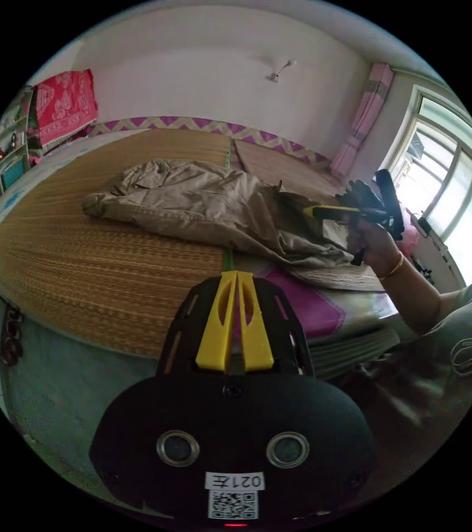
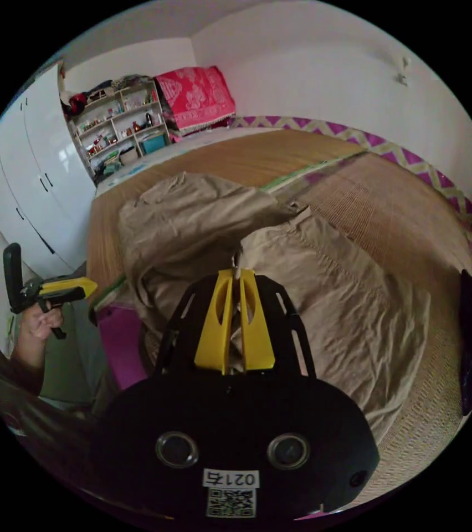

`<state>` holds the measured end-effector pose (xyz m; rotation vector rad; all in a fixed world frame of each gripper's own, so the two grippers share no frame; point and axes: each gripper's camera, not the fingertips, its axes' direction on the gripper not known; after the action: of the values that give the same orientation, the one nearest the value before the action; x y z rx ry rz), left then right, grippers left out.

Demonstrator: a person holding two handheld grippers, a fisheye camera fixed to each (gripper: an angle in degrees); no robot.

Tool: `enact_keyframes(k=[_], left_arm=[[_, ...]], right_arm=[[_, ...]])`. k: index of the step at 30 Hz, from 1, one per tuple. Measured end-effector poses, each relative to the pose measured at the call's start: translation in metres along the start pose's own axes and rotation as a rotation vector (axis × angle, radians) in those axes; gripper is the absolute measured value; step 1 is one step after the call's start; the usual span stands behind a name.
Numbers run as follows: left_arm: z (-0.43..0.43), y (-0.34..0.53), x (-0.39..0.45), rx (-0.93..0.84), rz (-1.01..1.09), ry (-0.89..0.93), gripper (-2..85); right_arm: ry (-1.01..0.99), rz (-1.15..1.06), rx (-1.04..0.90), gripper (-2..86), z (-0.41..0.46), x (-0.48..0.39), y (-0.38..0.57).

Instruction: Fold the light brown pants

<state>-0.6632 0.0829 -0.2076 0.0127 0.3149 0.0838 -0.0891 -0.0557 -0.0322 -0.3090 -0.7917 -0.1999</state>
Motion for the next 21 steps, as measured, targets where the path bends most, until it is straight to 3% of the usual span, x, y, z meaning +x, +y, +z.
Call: enact_keyframes(k=[5, 9, 16, 21], left_arm=[[-0.013, -0.010, -0.024, 0.078, -0.074, -0.023, -0.5], [-0.030, -0.013, -0.075, 0.146, -0.290, 0.045, 3.1], [-0.034, -0.010, -0.165, 0.233, -0.699, 0.153, 11.2], [-0.020, -0.014, -0.188, 0.277, -0.867, 0.185, 16.3]], right_arm=[[-0.052, -0.046, -0.184, 2.7, 0.059, -0.007, 0.003], [-0.225, -0.001, -0.047, 6.3, 0.005, 0.017, 0.003], [-0.240, 0.118, 0.063, 5.3, -0.077, 0.093, 0.039], [-0.298, 0.233, 0.120, 3.0, -0.115, 0.140, 0.077]])
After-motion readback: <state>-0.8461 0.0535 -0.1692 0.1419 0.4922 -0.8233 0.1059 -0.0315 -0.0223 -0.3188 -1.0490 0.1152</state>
